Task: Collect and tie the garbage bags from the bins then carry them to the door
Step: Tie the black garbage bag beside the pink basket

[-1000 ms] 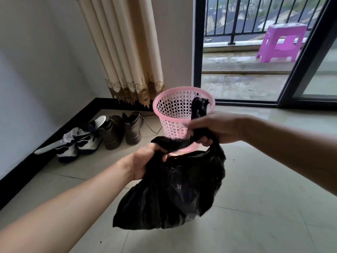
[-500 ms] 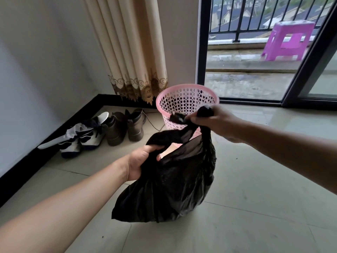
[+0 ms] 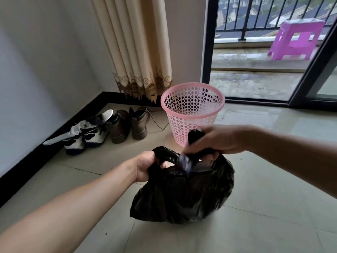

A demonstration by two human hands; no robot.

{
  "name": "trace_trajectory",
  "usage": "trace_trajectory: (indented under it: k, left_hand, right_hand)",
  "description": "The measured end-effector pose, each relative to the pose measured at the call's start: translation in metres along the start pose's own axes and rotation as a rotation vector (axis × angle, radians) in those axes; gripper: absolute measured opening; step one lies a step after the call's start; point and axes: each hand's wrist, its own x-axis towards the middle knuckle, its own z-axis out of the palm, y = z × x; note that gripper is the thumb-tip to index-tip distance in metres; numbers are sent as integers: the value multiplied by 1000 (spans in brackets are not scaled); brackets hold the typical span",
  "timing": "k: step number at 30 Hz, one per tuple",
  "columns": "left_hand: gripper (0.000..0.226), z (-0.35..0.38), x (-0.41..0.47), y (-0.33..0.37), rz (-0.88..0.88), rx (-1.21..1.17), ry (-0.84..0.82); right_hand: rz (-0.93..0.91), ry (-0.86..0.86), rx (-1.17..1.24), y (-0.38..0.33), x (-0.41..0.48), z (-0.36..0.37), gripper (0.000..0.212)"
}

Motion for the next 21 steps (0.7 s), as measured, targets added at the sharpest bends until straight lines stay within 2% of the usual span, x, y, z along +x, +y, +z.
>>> trace_trajectory:
  k: [1, 3, 5, 7, 8, 11, 14, 16, 18, 21]
  left_hand:
    - [28, -3, 0, 2, -3, -4, 1]
    - [24, -6, -2, 5, -10, 15, -39]
    - [19, -4, -6, 9, -14, 31, -128]
    - [16, 2, -10, 12, -18, 57, -217]
    - [16, 5, -11, 13, -18, 61, -249]
    - [17, 9, -12, 12, -17, 47, -320]
    - [29, 8, -11, 11, -22, 32, -397]
    - [34, 8, -10, 9, -22, 52, -418]
    - [34, 11, -9, 9, -33, 91, -407]
    - [25, 12, -8, 8, -31, 123, -323]
  right_hand:
    - [17, 70, -253, 4, 5, 2, 24]
    - [-59, 362, -630, 18, 22, 5, 37]
    - [-195, 682, -698, 28, 29, 6, 29]
    - [-329, 829, -820, 34, 27, 5, 11]
    - [-384, 840, -937, 37, 25, 4, 6]
    - [-437, 832, -1081, 51, 27, -5, 24]
    - [-329, 908, -1071, 56, 25, -14, 27]
    - [-238, 843, -1158, 58, 27, -10, 23]
    - [-211, 799, -1126, 62, 31, -5, 16]
    - [-62, 776, -1004, 60, 30, -9, 22]
